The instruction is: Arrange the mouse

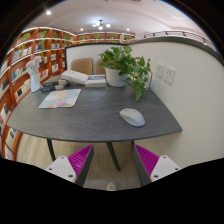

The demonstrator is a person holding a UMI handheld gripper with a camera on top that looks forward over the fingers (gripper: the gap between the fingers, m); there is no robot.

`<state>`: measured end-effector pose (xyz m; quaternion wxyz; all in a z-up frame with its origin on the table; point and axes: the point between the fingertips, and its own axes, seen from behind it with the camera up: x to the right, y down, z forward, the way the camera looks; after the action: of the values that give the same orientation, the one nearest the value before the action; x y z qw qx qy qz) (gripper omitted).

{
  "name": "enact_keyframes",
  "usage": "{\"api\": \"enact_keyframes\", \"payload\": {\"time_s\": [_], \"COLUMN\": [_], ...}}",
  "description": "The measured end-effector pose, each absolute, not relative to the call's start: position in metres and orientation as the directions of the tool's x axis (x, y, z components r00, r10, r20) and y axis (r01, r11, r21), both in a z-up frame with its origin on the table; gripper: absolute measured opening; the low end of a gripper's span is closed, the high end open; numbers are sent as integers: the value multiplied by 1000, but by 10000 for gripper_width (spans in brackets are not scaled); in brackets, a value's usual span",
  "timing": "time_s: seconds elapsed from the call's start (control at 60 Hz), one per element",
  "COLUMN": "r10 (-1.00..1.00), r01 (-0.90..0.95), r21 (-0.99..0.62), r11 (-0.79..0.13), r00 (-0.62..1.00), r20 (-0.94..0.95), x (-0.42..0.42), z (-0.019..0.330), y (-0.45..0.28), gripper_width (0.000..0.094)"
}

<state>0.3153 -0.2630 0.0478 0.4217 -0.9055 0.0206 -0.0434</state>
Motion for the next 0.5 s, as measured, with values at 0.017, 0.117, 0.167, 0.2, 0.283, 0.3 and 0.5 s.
{"api": "enact_keyframes", "payload": {"time_s": [0.017, 0.117, 0.167, 0.2, 0.283, 0.3, 0.5], "r10": [-79, -101, -109, -111, -109, -107, -65], "r01": [-4, -7, -6, -6, -8, -7, 8], "r21": [-764, -755, -757, -757, -753, -752, -738], "r11": [-645, -656, -654, -653, -658, -659, -675], "r00": [995, 992, 990, 990, 990, 991, 995], "r20": [61, 79, 87, 88, 84, 86, 70], "x": [321, 357, 372, 381, 399, 403, 425], "z": [45, 33, 30, 27, 20, 18, 5], "y": [-260, -238, -224, -213, -187, -182, -125], "gripper_width": [796, 792, 788, 789, 788, 789, 792]}}
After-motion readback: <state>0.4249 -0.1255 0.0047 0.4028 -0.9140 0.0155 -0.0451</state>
